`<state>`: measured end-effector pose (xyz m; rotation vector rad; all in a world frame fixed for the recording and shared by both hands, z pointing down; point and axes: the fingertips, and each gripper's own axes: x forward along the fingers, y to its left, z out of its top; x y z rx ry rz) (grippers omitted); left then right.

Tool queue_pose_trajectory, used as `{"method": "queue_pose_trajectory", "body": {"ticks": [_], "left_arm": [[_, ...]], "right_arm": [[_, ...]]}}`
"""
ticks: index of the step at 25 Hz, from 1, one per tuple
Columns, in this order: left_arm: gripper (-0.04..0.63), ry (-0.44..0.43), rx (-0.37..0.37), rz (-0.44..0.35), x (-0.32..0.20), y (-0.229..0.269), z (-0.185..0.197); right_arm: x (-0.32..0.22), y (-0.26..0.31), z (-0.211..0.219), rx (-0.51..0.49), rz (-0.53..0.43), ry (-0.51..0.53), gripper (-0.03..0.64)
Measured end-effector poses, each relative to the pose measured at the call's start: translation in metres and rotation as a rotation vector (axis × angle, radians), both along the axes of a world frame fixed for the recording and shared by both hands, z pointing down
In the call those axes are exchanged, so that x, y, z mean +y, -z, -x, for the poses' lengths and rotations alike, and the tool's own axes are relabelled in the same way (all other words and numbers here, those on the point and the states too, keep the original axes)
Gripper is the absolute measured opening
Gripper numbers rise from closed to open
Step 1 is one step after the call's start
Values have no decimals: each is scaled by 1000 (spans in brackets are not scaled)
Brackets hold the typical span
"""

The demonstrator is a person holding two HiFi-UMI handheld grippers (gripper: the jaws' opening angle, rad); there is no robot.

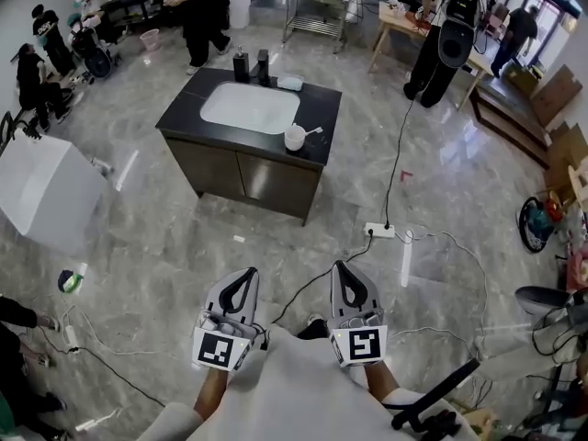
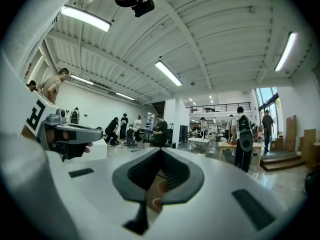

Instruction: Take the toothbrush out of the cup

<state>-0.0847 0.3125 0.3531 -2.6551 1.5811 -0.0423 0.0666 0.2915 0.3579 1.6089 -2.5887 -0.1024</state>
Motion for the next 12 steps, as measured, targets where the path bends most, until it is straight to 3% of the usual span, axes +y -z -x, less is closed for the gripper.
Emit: {"method": "queue_pose_trajectory", "body": {"ticks": [3, 12], "left_arm": [[-5, -18, 39, 16, -1, -9, 4], [-5, -57, 26, 3, -23, -9, 7]], "right_arm": [[3, -6, 4, 18, 5, -20, 5], [-20, -9, 14, -3, 4, -38, 5]]}}
